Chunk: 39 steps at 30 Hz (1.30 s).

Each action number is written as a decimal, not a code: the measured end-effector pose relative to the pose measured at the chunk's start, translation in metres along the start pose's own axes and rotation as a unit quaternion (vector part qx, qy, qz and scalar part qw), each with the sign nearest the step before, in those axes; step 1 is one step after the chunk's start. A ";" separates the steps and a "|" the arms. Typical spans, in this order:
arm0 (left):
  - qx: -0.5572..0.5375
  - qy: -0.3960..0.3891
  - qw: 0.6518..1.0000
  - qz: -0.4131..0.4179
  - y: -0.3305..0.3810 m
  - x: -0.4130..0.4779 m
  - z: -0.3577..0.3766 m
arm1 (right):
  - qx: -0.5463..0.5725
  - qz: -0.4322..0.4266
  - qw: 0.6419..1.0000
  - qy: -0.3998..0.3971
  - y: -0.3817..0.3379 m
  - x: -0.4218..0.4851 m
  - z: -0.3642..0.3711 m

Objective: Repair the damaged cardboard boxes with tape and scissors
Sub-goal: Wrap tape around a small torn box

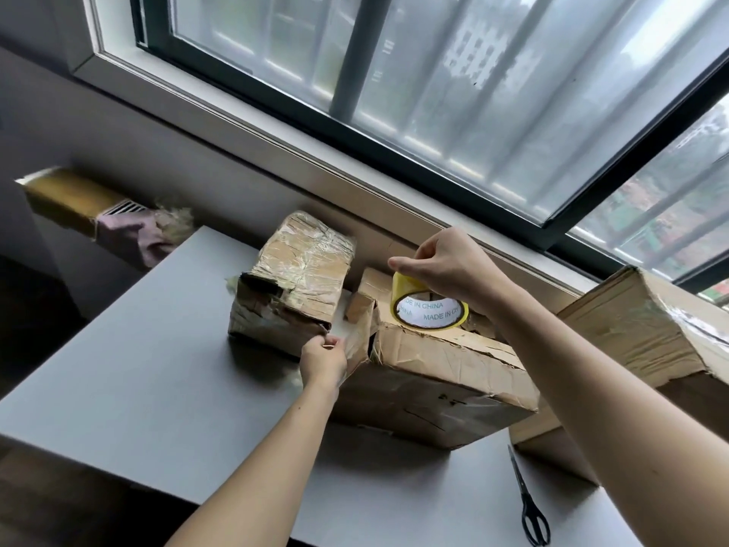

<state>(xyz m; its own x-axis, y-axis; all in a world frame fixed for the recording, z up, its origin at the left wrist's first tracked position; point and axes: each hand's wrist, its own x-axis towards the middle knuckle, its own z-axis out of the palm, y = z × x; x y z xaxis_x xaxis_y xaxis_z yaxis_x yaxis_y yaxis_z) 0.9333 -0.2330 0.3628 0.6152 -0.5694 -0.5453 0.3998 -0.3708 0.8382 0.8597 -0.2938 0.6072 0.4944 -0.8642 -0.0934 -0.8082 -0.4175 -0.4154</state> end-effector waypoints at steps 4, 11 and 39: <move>-0.011 -0.003 1.000 0.006 -0.003 -0.002 0.004 | -0.001 -0.003 1.000 0.005 0.002 0.000 0.002; -0.005 0.003 1.000 0.018 -0.008 -0.007 0.010 | -0.024 -0.018 1.000 0.008 -0.002 0.002 0.005; 0.408 -0.328 0.773 0.359 0.071 -0.029 -0.010 | -0.013 -0.050 0.999 0.008 0.026 -0.001 -0.012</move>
<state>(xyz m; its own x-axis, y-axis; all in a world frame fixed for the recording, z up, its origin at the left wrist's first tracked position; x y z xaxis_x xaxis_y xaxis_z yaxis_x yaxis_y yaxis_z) 0.9505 -0.2358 0.4385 -0.1037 -0.9935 -0.0465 -0.6104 0.0266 0.7917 0.8348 -0.3074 0.6078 0.5675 -0.8224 -0.0386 -0.7636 -0.5083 -0.3981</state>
